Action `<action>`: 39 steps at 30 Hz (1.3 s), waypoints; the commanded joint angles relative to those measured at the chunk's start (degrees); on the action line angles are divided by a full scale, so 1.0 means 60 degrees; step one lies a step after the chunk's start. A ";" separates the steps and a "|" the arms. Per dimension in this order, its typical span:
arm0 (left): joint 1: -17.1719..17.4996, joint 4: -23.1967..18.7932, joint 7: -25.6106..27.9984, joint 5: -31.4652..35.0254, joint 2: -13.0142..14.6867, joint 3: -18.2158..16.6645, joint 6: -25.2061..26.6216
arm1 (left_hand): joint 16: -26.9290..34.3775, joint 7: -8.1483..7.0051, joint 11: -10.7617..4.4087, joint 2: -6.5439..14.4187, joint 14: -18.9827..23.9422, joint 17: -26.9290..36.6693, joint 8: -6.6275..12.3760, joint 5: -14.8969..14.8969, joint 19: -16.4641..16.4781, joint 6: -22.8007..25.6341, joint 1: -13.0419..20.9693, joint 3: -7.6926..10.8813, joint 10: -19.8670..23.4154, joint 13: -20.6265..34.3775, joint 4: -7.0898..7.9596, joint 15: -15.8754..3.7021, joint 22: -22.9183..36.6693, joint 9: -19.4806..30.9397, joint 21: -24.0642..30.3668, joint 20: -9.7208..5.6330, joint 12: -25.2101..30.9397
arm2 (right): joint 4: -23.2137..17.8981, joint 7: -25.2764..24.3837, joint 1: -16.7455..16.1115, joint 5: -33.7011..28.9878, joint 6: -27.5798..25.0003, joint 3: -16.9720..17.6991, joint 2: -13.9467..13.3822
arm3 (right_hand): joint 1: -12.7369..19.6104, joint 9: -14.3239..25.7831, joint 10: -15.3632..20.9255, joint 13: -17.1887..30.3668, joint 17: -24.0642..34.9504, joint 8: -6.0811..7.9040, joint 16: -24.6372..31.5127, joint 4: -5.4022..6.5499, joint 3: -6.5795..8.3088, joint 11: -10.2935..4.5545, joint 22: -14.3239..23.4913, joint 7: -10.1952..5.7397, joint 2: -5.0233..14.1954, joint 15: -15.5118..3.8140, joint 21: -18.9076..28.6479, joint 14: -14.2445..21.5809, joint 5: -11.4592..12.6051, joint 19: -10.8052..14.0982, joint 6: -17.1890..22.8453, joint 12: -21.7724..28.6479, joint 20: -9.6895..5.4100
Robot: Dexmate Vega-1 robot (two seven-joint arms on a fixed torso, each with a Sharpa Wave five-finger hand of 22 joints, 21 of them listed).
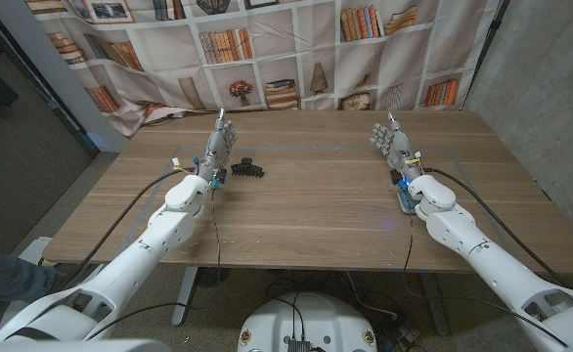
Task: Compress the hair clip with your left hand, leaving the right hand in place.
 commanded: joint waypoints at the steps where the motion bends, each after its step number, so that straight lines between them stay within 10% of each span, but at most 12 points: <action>1: -0.0054 -0.0406 0.0100 0.0164 0.0181 -0.0006 0.0103 | 0.0089 0.0022 0.0029 0.0061 -0.0293 0.0015 0.0070 0.0073 -0.0029 -0.0425 0.0178 0.0010 -0.0092 0.0053 0.0028 0.0056 0.0005 0.0044 0.0071 0.0122 0.0075 | 0.0060 -0.0025 0.0165 -0.0165 -0.0141 -0.0175 0.0091 | 0.0117 0.0012 0.0038 0.0043 0.0043 0.0034 0.0046 -0.0015 0.0057 0.0076 0.0052 0.0076 0.0027 0.0079 0.0056 0.0043 0.0056 0.0093 0.0022 0.0064 -0.0503; 16: 0.0587 -0.1830 0.1786 0.1727 0.1011 -0.0150 0.0306 | 0.0236 0.0044 0.0093 0.0630 0.0782 -0.0012 0.0305 -0.0033 0.1018 0.0538 0.1224 0.0327 0.0986 0.0061 -0.0404 0.0001 -0.0024 0.0052 0.0363 0.0291 0.0324 | -0.0151 -0.0326 0.0110 -0.0341 -0.0203 -0.0202 0.0068 | 0.0177 0.0011 0.0125 0.0043 0.0044 0.0047 0.0060 -0.0065 0.0068 0.0077 0.0051 0.0033 0.0057 0.0116 0.0041 0.0187 0.0035 0.0207 0.0084 0.0081 -0.0456; 39: 0.0987 -0.2724 0.4357 0.5392 0.1676 -0.0146 0.0818 | 0.0412 -0.0285 -0.0519 0.0646 0.3374 -0.0039 0.0727 -0.0454 0.2981 0.3297 0.3127 0.0488 0.3700 0.0064 -0.1374 -0.0619 -0.0040 0.0062 0.0589 0.0275 0.0649 | -0.1327 -0.1190 -0.0470 -0.0669 -0.0429 -0.0144 -0.0163 | 0.0210 0.0013 0.0383 0.0047 0.0067 0.0053 0.0119 -0.0121 0.0059 0.0060 0.0055 0.0050 0.0099 0.0059 0.0070 0.0602 -0.0002 0.0603 0.0171 0.0143 -0.0463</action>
